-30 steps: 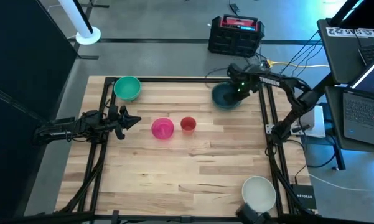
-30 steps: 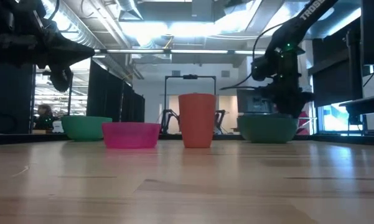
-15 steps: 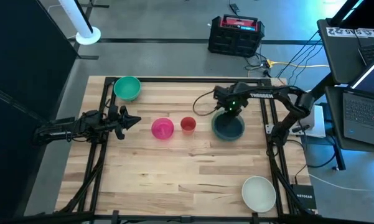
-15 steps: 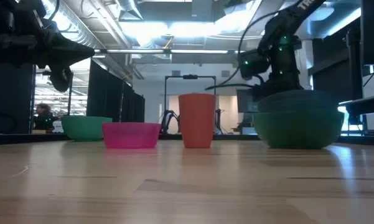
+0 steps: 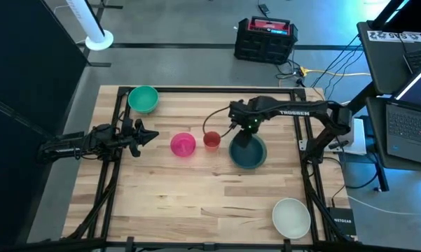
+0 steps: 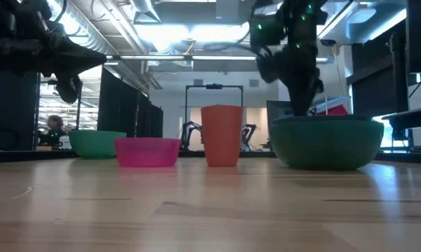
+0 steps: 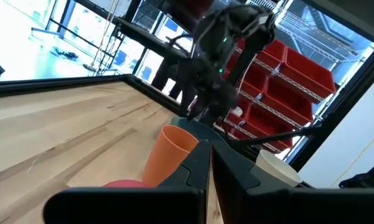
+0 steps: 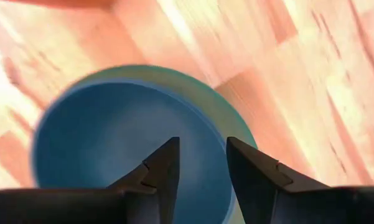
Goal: Nest bowls inside each other
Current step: Stack the white bowl on top of the blue bowl
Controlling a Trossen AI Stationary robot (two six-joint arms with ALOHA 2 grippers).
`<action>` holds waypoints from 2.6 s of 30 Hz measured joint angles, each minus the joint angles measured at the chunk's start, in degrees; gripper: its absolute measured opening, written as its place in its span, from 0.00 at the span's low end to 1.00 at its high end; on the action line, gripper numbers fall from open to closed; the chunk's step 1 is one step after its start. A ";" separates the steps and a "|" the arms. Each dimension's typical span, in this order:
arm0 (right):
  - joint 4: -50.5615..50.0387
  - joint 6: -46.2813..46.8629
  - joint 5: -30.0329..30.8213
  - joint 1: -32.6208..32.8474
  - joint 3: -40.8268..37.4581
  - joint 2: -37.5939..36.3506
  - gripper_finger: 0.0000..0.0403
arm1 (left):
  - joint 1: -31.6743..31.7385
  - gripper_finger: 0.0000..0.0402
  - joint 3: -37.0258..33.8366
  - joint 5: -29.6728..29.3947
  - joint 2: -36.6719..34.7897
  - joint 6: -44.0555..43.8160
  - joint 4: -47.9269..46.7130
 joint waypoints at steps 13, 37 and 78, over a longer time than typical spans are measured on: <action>-8.87 7.26 0.96 27.77 2.42 -11.50 0.30 | -0.06 0.00 0.00 0.02 0.00 0.03 -1.15; 4.19 40.83 -1.07 65.32 -22.04 -19.67 0.30 | -0.04 0.00 -0.02 0.04 0.00 1.13 -1.19; 9.53 19.87 4.30 20.49 -9.18 -22.58 0.00 | -0.07 0.00 -0.04 0.02 0.00 -2.82 -0.74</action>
